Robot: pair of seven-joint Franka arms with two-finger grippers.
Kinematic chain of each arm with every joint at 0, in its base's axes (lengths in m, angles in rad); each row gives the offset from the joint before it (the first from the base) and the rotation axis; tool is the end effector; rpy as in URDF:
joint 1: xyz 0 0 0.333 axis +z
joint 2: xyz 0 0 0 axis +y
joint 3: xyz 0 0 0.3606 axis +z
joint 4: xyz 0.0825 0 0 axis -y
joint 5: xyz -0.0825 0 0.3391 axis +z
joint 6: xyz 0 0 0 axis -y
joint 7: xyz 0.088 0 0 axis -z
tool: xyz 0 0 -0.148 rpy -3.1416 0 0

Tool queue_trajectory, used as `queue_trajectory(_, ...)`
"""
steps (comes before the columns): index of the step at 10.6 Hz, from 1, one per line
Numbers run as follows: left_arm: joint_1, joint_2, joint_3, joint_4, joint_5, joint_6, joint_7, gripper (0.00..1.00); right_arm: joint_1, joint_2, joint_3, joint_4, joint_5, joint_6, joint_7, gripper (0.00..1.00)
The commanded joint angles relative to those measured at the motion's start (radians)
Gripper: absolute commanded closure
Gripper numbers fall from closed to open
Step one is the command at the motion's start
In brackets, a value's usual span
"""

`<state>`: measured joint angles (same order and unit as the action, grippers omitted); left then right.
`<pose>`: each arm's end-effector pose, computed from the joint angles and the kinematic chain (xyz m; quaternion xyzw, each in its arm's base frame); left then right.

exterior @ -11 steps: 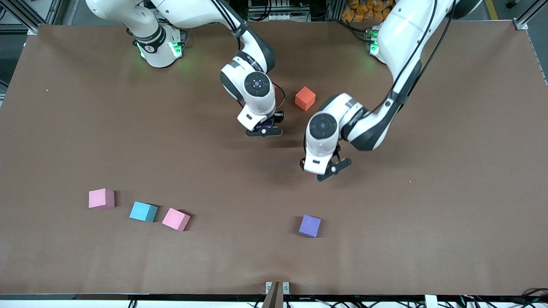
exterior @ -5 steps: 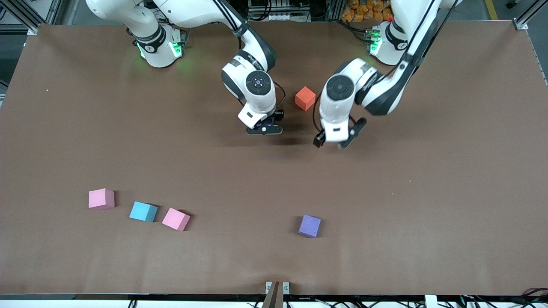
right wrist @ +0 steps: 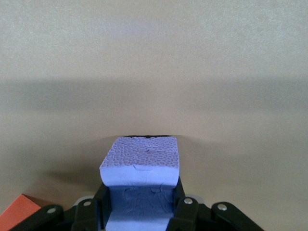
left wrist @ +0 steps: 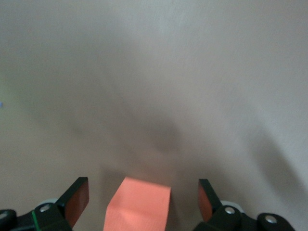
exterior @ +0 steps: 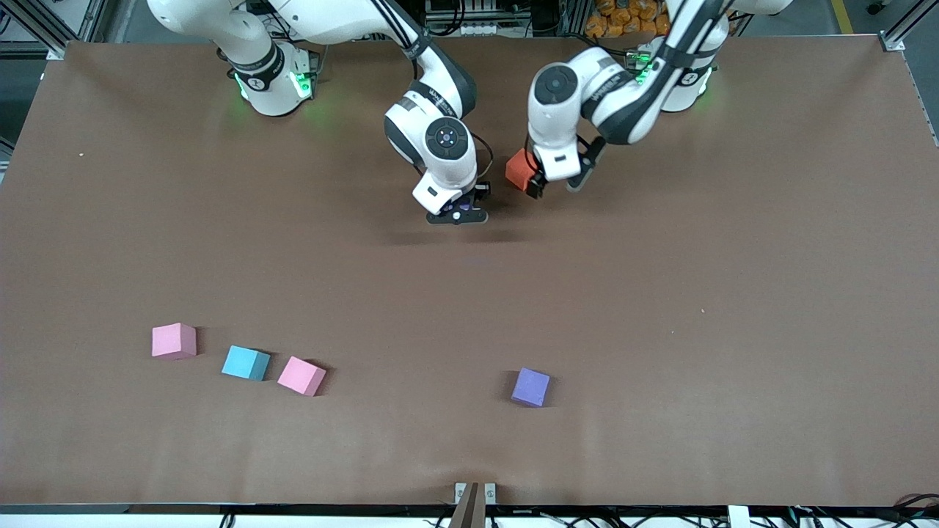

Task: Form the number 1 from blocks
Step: 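Place the purple cube below green while the left gripper carries orange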

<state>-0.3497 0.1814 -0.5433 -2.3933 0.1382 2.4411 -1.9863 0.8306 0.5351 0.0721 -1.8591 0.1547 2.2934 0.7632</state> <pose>0.2950 -0.3620 0.2846 -0.8799 -0.4723 0.0118 0.0500 0.3798 0.4890 0.2539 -0.9959 -0.0114 0.0885 0.0125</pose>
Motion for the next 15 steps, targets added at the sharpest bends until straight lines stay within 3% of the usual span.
queue_trajectory(1, 0.014, -0.026, -0.021, -0.018, -0.022, 0.053, -0.008, 0.00, 0.009, -0.015, -0.005, -0.020, 0.022, 0.009, 0.008, 0.93)
queue_trajectory(2, 0.006, -0.022, -0.023, -0.018, -0.022, 0.071, -0.008, 0.00, 0.005, -0.014, -0.005, -0.020, 0.022, 0.011, 0.010, 0.40)
queue_trajectory(3, 0.005, -0.016, -0.036, -0.018, -0.022, 0.075, -0.011, 0.00, 0.007, -0.015, -0.005, -0.019, 0.020, 0.011, 0.010, 0.00)
queue_trajectory(6, -0.002, 0.026, -0.089, -0.020, -0.022, 0.076, -0.037, 0.00, -0.005, -0.044, -0.012, -0.012, 0.020, -0.015, -0.004, 0.00)
queue_trajectory(9, -0.002, 0.047, -0.106, -0.021, -0.023, 0.090, -0.054, 0.00, -0.091, -0.090, -0.012, 0.033, 0.013, -0.118, -0.069, 0.00)
queue_trajectory(15, -0.006, 0.108, -0.106, -0.014, -0.017, 0.130, -0.054, 0.00, -0.430, -0.129, -0.018, 0.149, -0.046, -0.290, -0.266, 0.00)
